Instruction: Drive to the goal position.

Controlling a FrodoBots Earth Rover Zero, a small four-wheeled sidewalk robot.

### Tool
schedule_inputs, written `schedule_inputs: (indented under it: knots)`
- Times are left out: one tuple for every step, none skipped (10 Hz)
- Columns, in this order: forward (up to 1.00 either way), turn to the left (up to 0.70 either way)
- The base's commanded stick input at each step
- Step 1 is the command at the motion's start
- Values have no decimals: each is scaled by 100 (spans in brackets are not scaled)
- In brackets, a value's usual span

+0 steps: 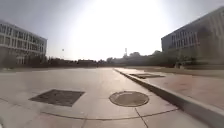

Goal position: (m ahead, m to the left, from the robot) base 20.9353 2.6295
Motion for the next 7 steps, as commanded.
schedule_inputs:
  knots:
    - [70, 0]
    - [70, 0]
    - [70, 0]
    - [70, 0]
    - [70, 0]
    - [70, 0]
    - [70, 0]
